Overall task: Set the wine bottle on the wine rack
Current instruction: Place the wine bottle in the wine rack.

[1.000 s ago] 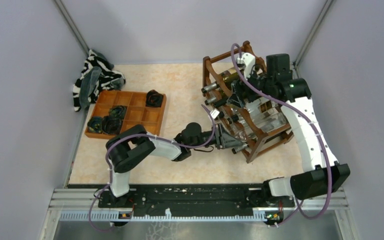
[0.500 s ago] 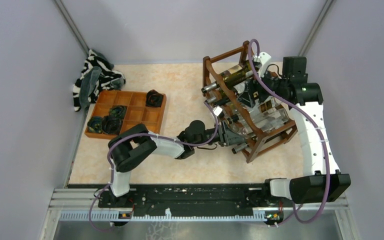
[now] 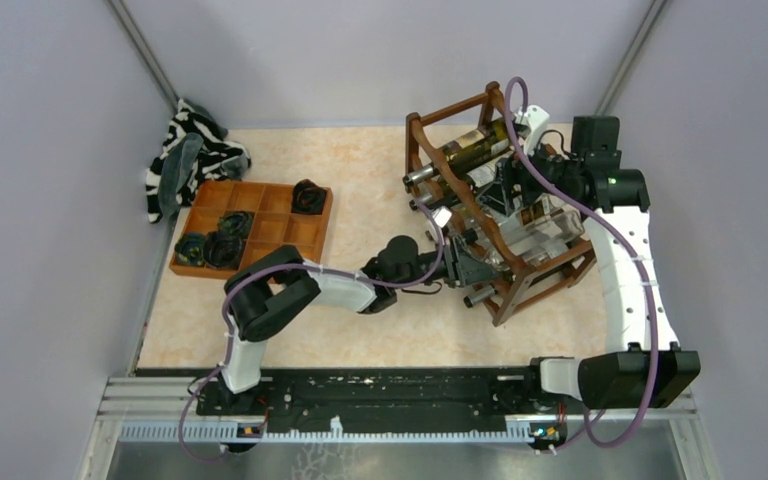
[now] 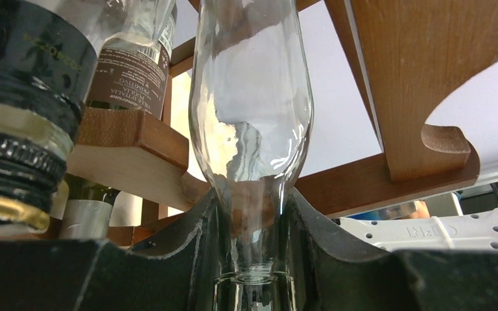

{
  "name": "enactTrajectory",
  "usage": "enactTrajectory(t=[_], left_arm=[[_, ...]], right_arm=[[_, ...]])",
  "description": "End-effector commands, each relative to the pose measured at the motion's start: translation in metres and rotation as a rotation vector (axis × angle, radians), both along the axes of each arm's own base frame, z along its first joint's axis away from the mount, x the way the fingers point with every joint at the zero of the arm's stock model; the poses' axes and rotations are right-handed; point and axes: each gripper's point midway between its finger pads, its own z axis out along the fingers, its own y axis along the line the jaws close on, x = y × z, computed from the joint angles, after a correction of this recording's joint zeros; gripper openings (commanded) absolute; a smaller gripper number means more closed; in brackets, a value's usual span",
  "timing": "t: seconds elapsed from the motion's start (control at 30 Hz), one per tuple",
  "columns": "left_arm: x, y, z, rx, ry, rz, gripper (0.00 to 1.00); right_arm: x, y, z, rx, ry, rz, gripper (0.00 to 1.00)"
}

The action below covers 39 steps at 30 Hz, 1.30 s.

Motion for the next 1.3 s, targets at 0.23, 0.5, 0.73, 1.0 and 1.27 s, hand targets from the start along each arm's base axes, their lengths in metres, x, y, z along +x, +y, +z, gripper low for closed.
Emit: enactTrajectory(t=[0.23,0.5,0.73,1.0,1.27], left_arm=[[0.012,-0.019,0.042,-0.079,-0.138,0.02,0.0],[0.017,-0.028,0.036,-0.048,-0.172,0.03,0.0],[0.019,-0.036,0.028,-0.004,-0.206,0.031,0.0],[0.022,-0.039,0.012,0.06,-0.23,0.047,0.06],[0.028,-0.039,0.002,0.157,-0.303,0.096,0.21]], right_arm=[[-0.006,0.002,0.017,0.025,-0.066,0.014,0.75],[-0.004,-0.006,0.016,0.028,-0.064,-0.013,0.75],[-0.004,-0.006,0.015,0.03,-0.061,-0.014,0.75],[-0.005,-0.006,0.014,0.032,-0.062,-0.012,0.75],[-0.007,-0.006,0.015,0.038,-0.061,-0.008,0.75]])
